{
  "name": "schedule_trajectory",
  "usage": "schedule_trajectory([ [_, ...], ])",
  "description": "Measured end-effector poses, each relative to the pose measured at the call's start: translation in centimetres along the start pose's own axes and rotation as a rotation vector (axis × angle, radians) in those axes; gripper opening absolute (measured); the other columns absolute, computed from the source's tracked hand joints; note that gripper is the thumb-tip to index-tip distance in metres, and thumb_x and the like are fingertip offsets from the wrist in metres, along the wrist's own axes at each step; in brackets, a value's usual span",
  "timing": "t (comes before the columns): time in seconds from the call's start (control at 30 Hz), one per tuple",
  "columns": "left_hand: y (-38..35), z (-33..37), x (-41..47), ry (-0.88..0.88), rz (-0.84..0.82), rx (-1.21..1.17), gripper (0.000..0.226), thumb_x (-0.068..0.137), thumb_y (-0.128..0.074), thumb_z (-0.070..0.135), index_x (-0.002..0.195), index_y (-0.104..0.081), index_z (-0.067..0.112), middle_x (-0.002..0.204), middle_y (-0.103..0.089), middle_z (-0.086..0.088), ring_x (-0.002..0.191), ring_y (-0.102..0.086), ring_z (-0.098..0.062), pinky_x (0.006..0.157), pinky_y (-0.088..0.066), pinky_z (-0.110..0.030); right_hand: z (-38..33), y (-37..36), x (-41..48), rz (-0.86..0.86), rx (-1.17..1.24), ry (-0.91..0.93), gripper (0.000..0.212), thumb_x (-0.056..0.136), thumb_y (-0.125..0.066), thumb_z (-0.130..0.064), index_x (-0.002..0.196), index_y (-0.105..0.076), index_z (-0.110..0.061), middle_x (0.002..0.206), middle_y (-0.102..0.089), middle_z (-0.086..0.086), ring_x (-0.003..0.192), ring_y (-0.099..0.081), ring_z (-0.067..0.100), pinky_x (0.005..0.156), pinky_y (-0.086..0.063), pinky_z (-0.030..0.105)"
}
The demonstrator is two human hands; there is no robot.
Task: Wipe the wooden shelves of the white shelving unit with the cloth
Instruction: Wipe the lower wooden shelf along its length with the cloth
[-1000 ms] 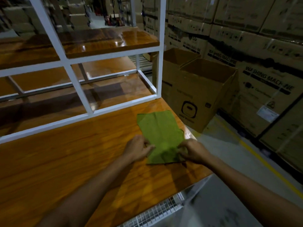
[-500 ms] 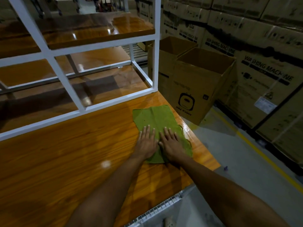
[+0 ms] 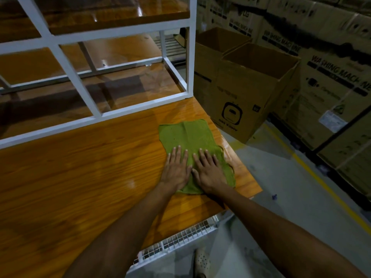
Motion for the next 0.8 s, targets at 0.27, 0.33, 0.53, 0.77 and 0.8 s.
schedule_trajectory([
  [0.27, -0.2, 2.2, -4.3, -0.055, -0.029, 0.005, 0.065, 0.101, -0.022, 0.051, 0.157, -0.005, 0.022, 0.163, 0.002, -0.021, 0.15, 0.001, -0.035, 0.122, -0.005, -0.048, -0.5, -0.6, -5.1, -0.019, -0.03, -0.014, 0.078, 0.091, 0.006, -0.057, 0.158, -0.004, -0.019, 0.165, 0.008, 0.009, 0.151, 0.012, 0.025, 0.121, 0.007, 0.045],
  [0.33, -0.1, 3.1, -5.8, -0.066, -0.005, 0.032, 0.066, 0.1, -0.025, 0.05, 0.157, -0.012, 0.019, 0.161, -0.01, -0.024, 0.148, -0.011, -0.038, 0.119, -0.014, -0.049, -0.5, -0.9, -6.7, -0.014, -0.037, -0.003, 0.075, 0.092, 0.003, -0.057, 0.158, -0.003, -0.021, 0.164, 0.008, 0.008, 0.151, 0.011, 0.025, 0.12, 0.008, 0.043],
  [0.53, 3.0, 7.3, -7.7, -0.178, 0.146, 0.134, 0.046, 0.092, -0.038, 0.053, 0.12, -0.054, 0.019, 0.12, -0.053, -0.015, 0.112, -0.046, -0.029, 0.088, -0.038, -0.047, 2.0, -1.1, -10.9, 0.03, -0.043, 0.017, 0.066, 0.099, -0.01, -0.057, 0.157, -0.012, -0.025, 0.165, -0.002, 0.003, 0.152, -0.002, 0.023, 0.12, -0.006, 0.047],
  [0.77, 2.2, 6.5, -4.0, -0.158, 0.09, 0.001, 0.05, 0.095, -0.044, 0.042, 0.138, -0.042, 0.017, 0.141, -0.042, -0.019, 0.133, -0.035, -0.034, 0.109, -0.028, -0.053, 2.2, 2.1, -8.7, 0.098, 0.12, -0.125, 0.07, 0.093, -0.021, -0.062, 0.144, -0.042, -0.019, 0.154, -0.036, 0.01, 0.142, -0.033, 0.03, 0.114, -0.031, 0.051],
  [0.8, 1.3, 6.1, -3.6, -0.157, 0.049, -0.018, 0.056, 0.096, -0.041, 0.042, 0.146, -0.034, 0.019, 0.152, -0.032, -0.018, 0.143, -0.024, -0.034, 0.115, -0.019, -0.054, 1.5, 1.4, -8.2, 0.067, 0.108, -0.125, 0.074, 0.094, -0.011, -0.064, 0.151, -0.032, -0.022, 0.16, -0.026, 0.008, 0.148, -0.022, 0.029, 0.118, -0.021, 0.053],
])
Point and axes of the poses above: each hand's wrist, its own x-axis towards the middle knuckle, its own y-axis out of the back of the hand, z = x × y, the point moved 9 cm from there along x, towards the middle knuckle
